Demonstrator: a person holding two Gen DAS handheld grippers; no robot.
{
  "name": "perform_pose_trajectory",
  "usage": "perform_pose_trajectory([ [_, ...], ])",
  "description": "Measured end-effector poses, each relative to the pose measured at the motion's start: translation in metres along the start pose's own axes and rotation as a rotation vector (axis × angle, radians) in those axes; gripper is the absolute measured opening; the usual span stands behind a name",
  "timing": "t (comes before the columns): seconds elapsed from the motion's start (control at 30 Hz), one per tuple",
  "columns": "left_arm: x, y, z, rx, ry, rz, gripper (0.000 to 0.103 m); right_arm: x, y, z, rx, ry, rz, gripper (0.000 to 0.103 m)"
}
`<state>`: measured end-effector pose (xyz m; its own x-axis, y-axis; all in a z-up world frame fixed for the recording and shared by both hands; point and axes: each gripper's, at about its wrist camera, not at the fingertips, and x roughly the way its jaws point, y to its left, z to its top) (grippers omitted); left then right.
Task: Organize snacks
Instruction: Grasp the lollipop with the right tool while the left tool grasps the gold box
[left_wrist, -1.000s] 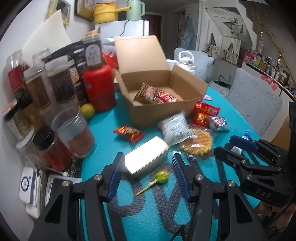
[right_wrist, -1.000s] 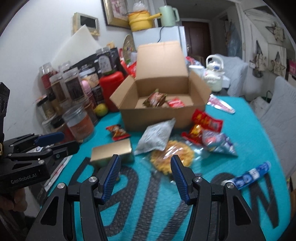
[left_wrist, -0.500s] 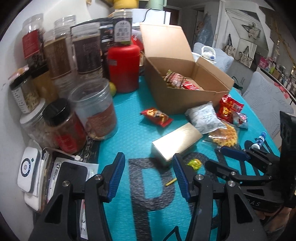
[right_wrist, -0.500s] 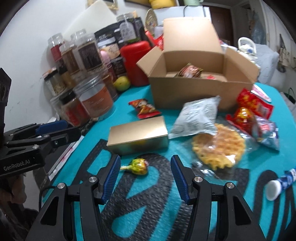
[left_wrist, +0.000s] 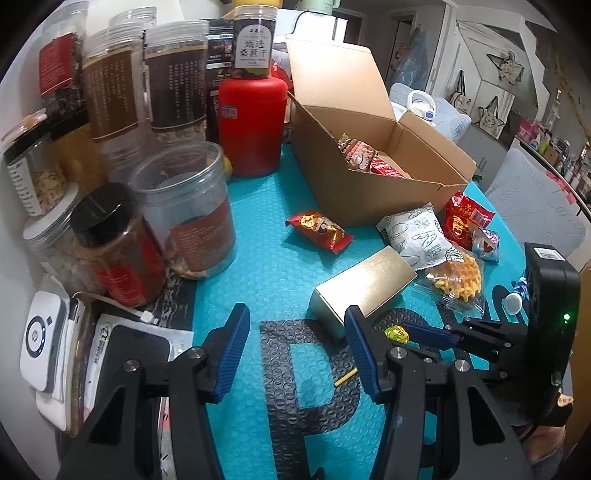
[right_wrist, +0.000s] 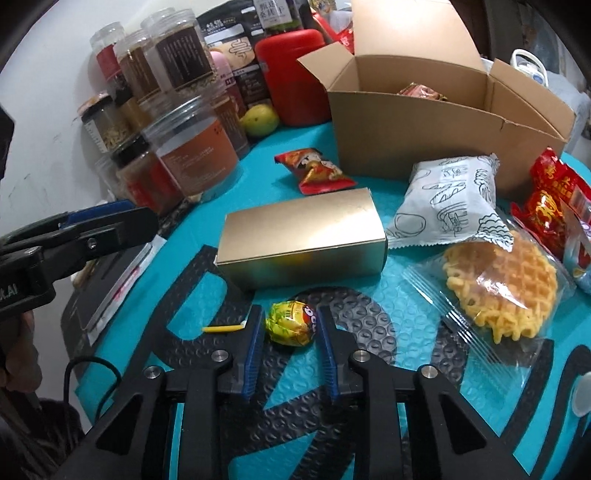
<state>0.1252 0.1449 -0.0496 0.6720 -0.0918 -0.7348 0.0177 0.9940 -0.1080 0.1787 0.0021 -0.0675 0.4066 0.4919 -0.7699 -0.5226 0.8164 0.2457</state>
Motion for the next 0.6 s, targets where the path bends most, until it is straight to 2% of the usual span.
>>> perform_pose_trajectory([
  [0.23,0.014,-0.012,0.007,0.015,0.023,-0.055,0.053,-0.02,-0.014,-0.004,0.001,-0.02,0.007,0.028],
  [0.5,0.038,-0.04,0.02,0.083,0.053,-0.129,0.053,-0.044,-0.034,-0.014,0.017,-0.038,-0.027,0.028],
  [0.6,0.051,-0.051,0.025,0.118,0.071,-0.136,0.053,-0.048,-0.044,-0.017,0.035,-0.041,-0.04,0.028],
])
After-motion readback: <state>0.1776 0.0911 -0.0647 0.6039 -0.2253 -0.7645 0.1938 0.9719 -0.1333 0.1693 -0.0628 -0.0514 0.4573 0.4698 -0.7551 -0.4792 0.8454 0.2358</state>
